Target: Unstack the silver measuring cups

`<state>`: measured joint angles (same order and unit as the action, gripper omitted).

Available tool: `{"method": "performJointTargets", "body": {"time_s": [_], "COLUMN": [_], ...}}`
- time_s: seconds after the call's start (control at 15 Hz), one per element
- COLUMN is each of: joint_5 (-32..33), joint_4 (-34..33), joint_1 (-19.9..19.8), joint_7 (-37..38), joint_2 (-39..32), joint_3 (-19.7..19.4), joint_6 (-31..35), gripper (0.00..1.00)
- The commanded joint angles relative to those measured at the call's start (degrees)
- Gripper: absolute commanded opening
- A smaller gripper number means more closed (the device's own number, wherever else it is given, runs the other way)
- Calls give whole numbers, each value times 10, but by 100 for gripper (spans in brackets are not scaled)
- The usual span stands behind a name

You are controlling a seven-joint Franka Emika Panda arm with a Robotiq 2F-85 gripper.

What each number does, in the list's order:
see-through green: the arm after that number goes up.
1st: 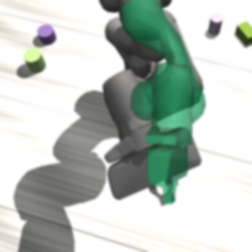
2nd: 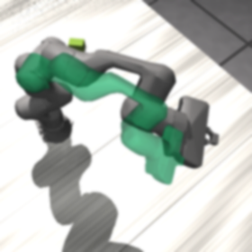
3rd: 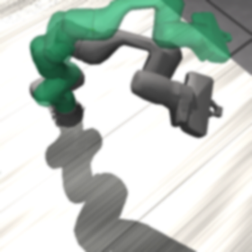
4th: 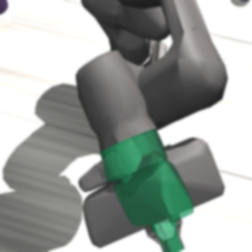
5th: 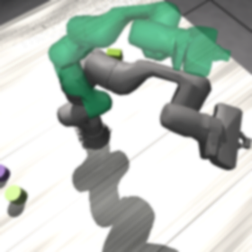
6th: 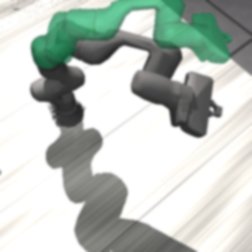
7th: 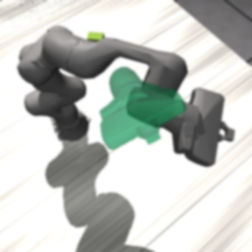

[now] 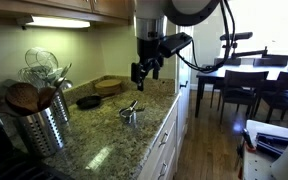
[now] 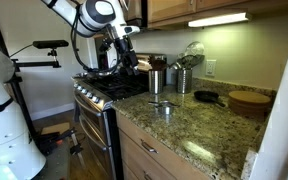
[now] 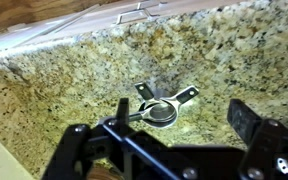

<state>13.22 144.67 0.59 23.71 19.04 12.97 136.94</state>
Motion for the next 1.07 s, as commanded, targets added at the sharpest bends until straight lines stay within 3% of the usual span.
{"method": "performJointTargets", "body": {"time_s": [0.0, 0.53, 1.0], "joint_5": [63, 26, 63], "joint_4": [2, -54, -191], "joint_1": [-35, -55, -37], "joint_7": [71, 182, 338], "joint_2": [-29, -122, -248], "joint_3": [6, -50, -96], "joint_6": [24, 64, 62], "gripper": [100, 100, 100]}}
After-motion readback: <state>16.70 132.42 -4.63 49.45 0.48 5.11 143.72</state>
